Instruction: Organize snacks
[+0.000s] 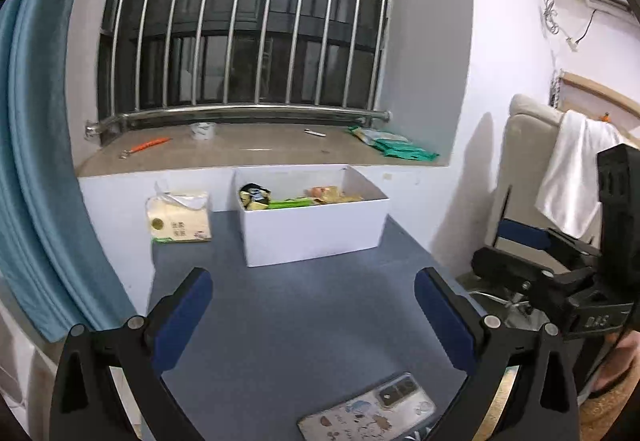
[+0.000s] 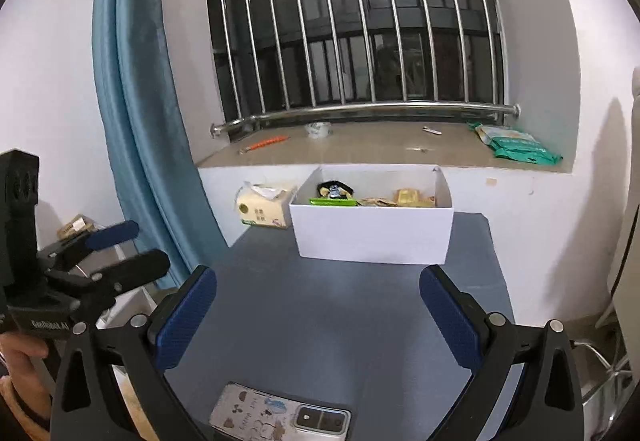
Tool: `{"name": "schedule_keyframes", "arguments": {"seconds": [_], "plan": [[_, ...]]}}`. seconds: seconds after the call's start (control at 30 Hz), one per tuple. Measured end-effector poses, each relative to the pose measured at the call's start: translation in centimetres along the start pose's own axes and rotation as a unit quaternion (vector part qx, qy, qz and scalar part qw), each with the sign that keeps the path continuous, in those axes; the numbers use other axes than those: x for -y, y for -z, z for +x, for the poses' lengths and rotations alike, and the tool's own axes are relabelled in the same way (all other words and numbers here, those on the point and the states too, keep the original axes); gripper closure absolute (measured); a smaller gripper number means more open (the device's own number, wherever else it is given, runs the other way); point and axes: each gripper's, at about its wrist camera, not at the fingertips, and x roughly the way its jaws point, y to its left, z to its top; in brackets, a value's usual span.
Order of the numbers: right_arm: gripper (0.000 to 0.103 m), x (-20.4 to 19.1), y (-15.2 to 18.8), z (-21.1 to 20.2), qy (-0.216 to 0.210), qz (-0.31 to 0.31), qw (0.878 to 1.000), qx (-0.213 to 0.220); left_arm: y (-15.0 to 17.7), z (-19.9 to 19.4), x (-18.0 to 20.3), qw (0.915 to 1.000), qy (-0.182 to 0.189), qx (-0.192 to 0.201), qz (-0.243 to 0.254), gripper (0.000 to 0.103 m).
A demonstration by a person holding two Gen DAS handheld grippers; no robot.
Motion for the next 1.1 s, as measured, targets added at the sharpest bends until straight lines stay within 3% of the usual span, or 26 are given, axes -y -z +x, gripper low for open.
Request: {"name": "schedule_keyframes", "arguments": {"seconds": [1.1], "plan": [[0.000, -0.08, 0.18, 0.10, 0.002, -0.001, 1.000, -0.006, -0.33, 0.18, -0.07, 1.0000, -0.002, -0.003, 0.005, 0.000]]}}
